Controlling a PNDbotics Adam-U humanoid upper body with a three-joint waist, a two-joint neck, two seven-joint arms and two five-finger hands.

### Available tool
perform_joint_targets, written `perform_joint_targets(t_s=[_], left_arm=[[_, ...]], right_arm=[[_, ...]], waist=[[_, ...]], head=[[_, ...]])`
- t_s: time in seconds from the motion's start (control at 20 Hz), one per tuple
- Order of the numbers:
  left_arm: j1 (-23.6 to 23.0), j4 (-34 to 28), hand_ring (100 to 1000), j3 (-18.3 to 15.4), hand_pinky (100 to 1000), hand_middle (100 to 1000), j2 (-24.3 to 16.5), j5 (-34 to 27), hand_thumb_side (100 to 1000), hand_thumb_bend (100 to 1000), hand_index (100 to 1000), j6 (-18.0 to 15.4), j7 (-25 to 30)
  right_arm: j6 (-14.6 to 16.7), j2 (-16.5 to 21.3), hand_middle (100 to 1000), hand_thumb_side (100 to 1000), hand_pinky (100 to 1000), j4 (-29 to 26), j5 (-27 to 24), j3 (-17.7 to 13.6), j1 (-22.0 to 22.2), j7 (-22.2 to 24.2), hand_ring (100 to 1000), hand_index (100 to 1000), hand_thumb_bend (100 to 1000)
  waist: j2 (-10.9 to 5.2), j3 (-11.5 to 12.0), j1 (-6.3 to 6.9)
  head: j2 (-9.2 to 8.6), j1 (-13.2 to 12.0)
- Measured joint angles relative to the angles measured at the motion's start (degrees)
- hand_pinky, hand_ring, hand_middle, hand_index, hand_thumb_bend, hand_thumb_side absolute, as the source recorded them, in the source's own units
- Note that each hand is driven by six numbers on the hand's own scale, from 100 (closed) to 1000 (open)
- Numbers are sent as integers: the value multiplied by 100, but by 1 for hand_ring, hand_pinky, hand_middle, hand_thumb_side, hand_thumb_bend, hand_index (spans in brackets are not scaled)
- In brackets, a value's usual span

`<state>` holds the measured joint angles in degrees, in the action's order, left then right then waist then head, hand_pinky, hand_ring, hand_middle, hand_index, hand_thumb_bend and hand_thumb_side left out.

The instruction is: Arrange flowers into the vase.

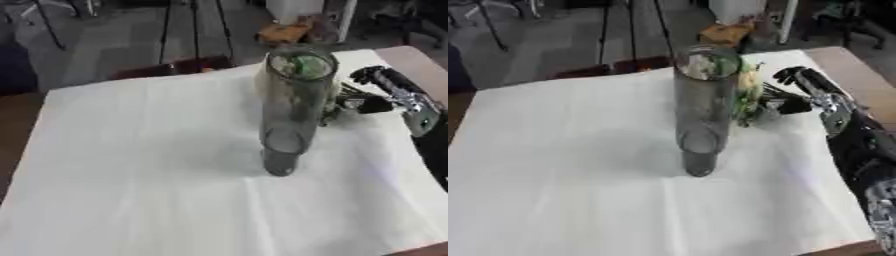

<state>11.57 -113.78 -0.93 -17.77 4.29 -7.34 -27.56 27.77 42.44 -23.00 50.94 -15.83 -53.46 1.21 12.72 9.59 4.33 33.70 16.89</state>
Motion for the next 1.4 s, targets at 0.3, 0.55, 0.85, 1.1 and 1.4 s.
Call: perform_joint_targets(t_s=[0.3, 0.55, 0.85, 1.1, 1.4], left_arm=[[0, 0, 674, 0, 704, 658, 0, -5, 968, 511, 835, 0, 1], [0, 0, 674, 0, 704, 657, 0, -21, 968, 511, 836, 1, 2], [-2, 0, 674, 0, 705, 657, 0, -25, 968, 511, 836, 2, 3], [-5, 0, 675, 0, 705, 657, 0, -27, 968, 511, 836, 3, 5], [-6, 0, 672, 0, 706, 657, 0, -28, 968, 511, 836, 2, 7]], right_arm=[[-22, 28, 734, 277, 861, 64, 52, 35, 5, -113, 806, 835, 452], [-42, 76, 738, 260, 864, 216, 97, 105, 35, -172, 811, 836, 446], [-18, 116, 740, 262, 865, 336, 98, 182, 41, -305, 813, 837, 448], [16, 122, 742, 291, 866, 411, 97, 246, 38, -404, 814, 840, 456], [10, 122, 747, 324, 864, 481, 95, 284, 38, -486, 819, 846, 468]], waist=[[10, 3, 2], [45, 10, 16], [45, 30, 16], [45, 35, 31], [45, 38, 34]], head=[[-1, 14], [-1, 30], [-1, 40], [-1, 63], [-1, 84]])
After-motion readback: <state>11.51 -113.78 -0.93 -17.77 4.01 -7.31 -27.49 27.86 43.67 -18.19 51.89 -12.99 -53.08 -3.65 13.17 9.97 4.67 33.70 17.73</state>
